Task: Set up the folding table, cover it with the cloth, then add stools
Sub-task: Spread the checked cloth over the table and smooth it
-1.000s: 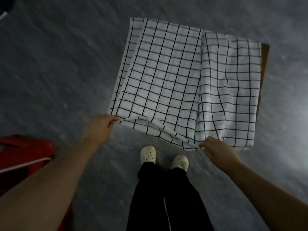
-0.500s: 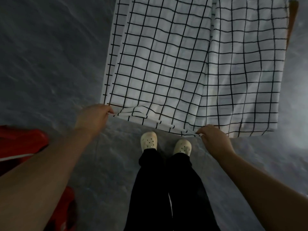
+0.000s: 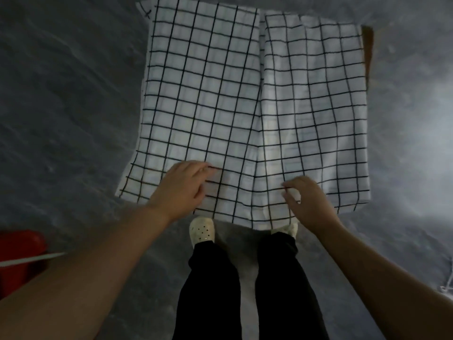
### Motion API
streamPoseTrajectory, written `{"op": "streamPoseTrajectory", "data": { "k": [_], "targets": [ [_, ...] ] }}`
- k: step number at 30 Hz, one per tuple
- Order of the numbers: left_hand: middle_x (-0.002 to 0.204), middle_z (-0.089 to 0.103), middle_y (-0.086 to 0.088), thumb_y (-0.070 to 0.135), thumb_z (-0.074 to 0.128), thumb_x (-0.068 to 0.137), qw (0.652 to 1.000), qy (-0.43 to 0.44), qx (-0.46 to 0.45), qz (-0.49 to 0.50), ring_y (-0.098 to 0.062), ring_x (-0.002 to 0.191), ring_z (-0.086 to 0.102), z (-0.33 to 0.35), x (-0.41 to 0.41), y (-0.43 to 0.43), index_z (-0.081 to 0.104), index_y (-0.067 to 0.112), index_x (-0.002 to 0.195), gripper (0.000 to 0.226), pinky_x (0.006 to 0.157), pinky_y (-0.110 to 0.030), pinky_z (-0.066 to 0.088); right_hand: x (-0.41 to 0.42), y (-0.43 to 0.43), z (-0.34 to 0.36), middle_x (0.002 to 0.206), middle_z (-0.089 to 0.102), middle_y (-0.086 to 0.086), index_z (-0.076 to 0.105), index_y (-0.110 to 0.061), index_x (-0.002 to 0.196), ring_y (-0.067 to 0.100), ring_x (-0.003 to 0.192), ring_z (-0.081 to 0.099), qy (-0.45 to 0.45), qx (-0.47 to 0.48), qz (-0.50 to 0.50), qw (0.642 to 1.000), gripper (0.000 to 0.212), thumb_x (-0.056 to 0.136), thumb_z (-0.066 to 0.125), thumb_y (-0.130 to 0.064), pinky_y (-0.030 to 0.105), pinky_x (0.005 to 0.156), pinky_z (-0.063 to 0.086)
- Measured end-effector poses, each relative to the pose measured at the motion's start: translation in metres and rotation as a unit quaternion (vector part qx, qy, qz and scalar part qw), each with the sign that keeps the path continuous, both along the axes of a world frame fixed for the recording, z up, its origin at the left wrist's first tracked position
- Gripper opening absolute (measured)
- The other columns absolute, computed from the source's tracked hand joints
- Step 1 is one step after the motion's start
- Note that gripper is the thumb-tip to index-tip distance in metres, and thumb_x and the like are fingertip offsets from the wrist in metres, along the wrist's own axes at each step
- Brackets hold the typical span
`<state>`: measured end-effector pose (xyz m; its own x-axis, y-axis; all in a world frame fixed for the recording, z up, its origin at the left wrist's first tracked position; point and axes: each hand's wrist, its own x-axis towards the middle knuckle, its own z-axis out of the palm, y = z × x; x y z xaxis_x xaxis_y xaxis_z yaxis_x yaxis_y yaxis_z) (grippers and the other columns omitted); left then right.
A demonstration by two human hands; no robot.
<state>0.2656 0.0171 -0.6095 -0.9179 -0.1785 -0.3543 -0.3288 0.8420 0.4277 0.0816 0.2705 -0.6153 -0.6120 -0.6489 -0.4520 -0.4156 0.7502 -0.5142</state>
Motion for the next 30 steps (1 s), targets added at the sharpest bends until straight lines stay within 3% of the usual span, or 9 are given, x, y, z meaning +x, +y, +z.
{"op": "streamPoseTrajectory", "data": {
  "k": [3,7,11,14,19,21,26,30],
  "targets": [
    [0.143,0.044,-0.004,0.024,0.06,0.086,0.999,0.031,-0.006,-0.02,-0.025,0.13,0.039,-0.01,-0.054,0.034,0.044,0.018,0.138,0.055,0.109,-0.041,0.027,-0.054,0.006,0.004,0.115,0.055,0.002,0.061,-0.016,0.113,0.019,0.108,0.052,0.079,-0.027,-0.094,0.992,0.024,0.091,0.058,-0.022,0.033,0.088,0.045],
    [0.153,0.026,-0.003,0.032,0.054,0.089,0.999,0.009,-0.018,0.026,-0.024,0.14,0.023,-0.027,-0.117,0.075,0.029,0.018,0.145,0.063,0.113,-0.04,0.018,-0.128,0.021,-0.006,0.126,0.047,0.005,0.054,-0.017,0.12,0.025,0.115,0.046,0.128,-0.001,-0.163,0.978,0.031,0.09,0.058,-0.025,0.045,0.093,0.047],
    [0.153,0.022,-0.004,0.036,0.056,0.088,0.994,-0.056,-0.028,0.088,-0.025,0.139,0.021,-0.047,-0.15,0.098,0.025,0.018,0.146,0.068,0.108,-0.044,0.029,-0.185,0.037,-0.022,0.135,0.041,0.008,0.045,-0.014,0.128,0.027,0.125,0.038,0.136,-0.008,-0.209,0.968,0.043,0.089,0.059,-0.026,0.044,0.1,0.042],
    [0.152,0.025,-0.006,0.033,0.067,0.081,0.989,-0.091,-0.048,0.109,-0.027,0.138,0.023,-0.052,-0.158,0.108,0.03,0.016,0.144,0.075,0.104,-0.048,0.036,-0.215,0.046,-0.033,0.138,0.041,0.009,0.039,-0.013,0.134,0.027,0.126,0.041,0.088,0.017,-0.221,0.971,0.052,0.09,0.059,-0.032,0.042,0.099,0.042],
    [0.147,0.035,-0.011,0.021,0.077,0.073,0.987,-0.071,-0.051,0.137,-0.033,0.133,0.031,-0.054,-0.163,0.115,0.04,0.011,0.139,0.077,0.1,-0.052,0.039,-0.244,0.045,-0.046,0.12,0.056,0.001,0.045,-0.017,0.128,0.017,0.103,0.057,-0.038,0.026,-0.231,0.972,0.047,0.088,0.059,-0.039,0.035,0.082,0.049],
    [0.144,0.038,-0.014,0.016,0.079,0.069,0.988,-0.057,-0.047,0.138,-0.036,0.13,0.035,-0.055,-0.163,0.115,0.043,0.009,0.136,0.076,0.098,-0.055,0.041,-0.245,0.04,-0.049,0.112,0.058,-0.002,0.048,-0.017,0.123,0.015,0.095,0.058,-0.038,0.015,-0.241,0.97,0.042,0.088,0.06,-0.036,0.029,0.073,0.044],
    [0.141,0.039,-0.012,0.016,0.082,0.066,0.988,-0.063,-0.04,0.139,-0.033,0.128,0.035,-0.056,-0.167,0.115,0.045,0.011,0.133,0.077,0.096,-0.053,0.043,-0.238,0.039,-0.05,0.109,0.055,-0.002,0.05,-0.02,0.115,0.014,0.089,0.055,-0.002,0.008,-0.308,0.951,0.04,0.082,0.065,-0.038,0.026,0.066,0.039],
    [0.138,0.041,-0.012,0.018,0.083,0.065,0.988,-0.071,-0.038,0.129,-0.032,0.126,0.037,-0.056,-0.168,0.113,0.045,0.011,0.132,0.077,0.093,-0.053,0.046,-0.23,0.034,-0.044,0.086,0.059,-0.007,0.052,-0.02,0.103,0.009,0.074,0.056,-0.014,-0.017,-0.334,0.942,0.028,0.084,0.065,-0.036,0.022,0.055,0.037]
  ]
}}
